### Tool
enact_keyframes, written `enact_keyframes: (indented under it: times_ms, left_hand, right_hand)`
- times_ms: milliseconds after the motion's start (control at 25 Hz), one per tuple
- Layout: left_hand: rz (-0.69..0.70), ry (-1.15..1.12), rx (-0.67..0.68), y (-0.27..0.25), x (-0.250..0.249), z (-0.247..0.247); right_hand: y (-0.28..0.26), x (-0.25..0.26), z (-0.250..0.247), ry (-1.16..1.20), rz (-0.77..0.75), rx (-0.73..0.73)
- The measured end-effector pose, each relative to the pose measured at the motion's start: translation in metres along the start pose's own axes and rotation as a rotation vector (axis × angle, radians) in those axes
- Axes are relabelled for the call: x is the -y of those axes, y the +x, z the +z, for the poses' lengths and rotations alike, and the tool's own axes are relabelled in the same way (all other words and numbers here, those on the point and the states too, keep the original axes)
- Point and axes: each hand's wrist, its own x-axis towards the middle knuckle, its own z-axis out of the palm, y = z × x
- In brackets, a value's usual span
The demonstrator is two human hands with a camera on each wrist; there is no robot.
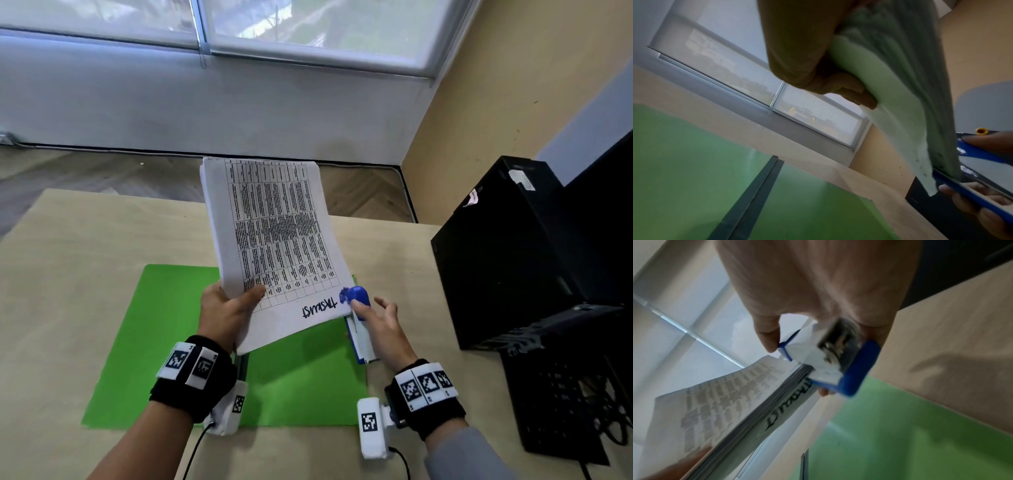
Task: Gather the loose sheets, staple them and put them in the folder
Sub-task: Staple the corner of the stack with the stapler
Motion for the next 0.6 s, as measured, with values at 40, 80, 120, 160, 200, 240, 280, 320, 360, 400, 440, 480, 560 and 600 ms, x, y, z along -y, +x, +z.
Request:
enact_keyframes:
  times_ms: [40, 80, 120, 160, 200, 240, 280, 320, 360, 400, 440, 480, 560, 600]
  left_hand:
    - [0.008, 0.007, 0.013, -0.001, -0.001, -0.001]
    - [0.022, 0.018, 0.026, -0.001, -0.003, -0.001]
    - [0.04, 0.032, 0.04, -0.002, -0.005, 0.0]
    - [0.057, 0.047, 0.054, -0.002, -0.007, 0.001]
    - [0.07, 0.061, 0.064, -0.003, -0.008, 0.003]
    - [0.078, 0.069, 0.072, -0.002, -0.009, 0.004]
    - [0.086, 0.071, 0.08, -0.002, -0.01, 0.005]
    - [0.093, 0.066, 0.087, -0.002, -0.01, 0.006]
    - [0.097, 0.063, 0.098, -0.001, -0.01, 0.007]
    - [0.1, 0.058, 0.108, -0.001, -0.011, 0.008]
    - [0.098, 0.045, 0.116, -0.002, -0.013, 0.009]
    - [0.094, 0.023, 0.125, -0.003, -0.015, 0.01]
    - [0.082, -0.003, 0.128, -0.004, -0.019, 0.013]
    - [0.085, 0.003, 0.12, -0.005, -0.02, 0.015]
  right_hand:
    - [0.002, 0.0, -0.006, 0.006, 0.016, 0.053]
    - [0.002, 0.001, -0.01, 0.002, 0.024, 0.096]
    - [0.001, 0.004, -0.013, 0.01, 0.029, 0.125]
    - [0.0, 0.006, -0.013, 0.012, 0.045, 0.129]
    - [-0.001, 0.008, -0.014, 0.011, 0.05, 0.126]
    - [-0.002, 0.01, -0.014, -0.005, 0.056, 0.122]
    - [0.0, 0.01, -0.012, -0.024, 0.064, 0.116]
    - [0.0, 0.009, -0.011, -0.028, 0.062, 0.12]
    - [0.001, 0.007, -0.009, -0.021, 0.052, 0.114]
    - [0.002, 0.005, -0.008, -0.01, 0.045, 0.1]
    - [0.004, 0.003, -0.006, 0.003, 0.047, 0.086]
    - [0.004, 0.004, -0.004, 0.022, 0.05, 0.085]
    - [0.006, 0.003, -0.003, 0.034, 0.037, 0.09]
    - [0.005, 0.004, -0.002, 0.025, 0.044, 0.096]
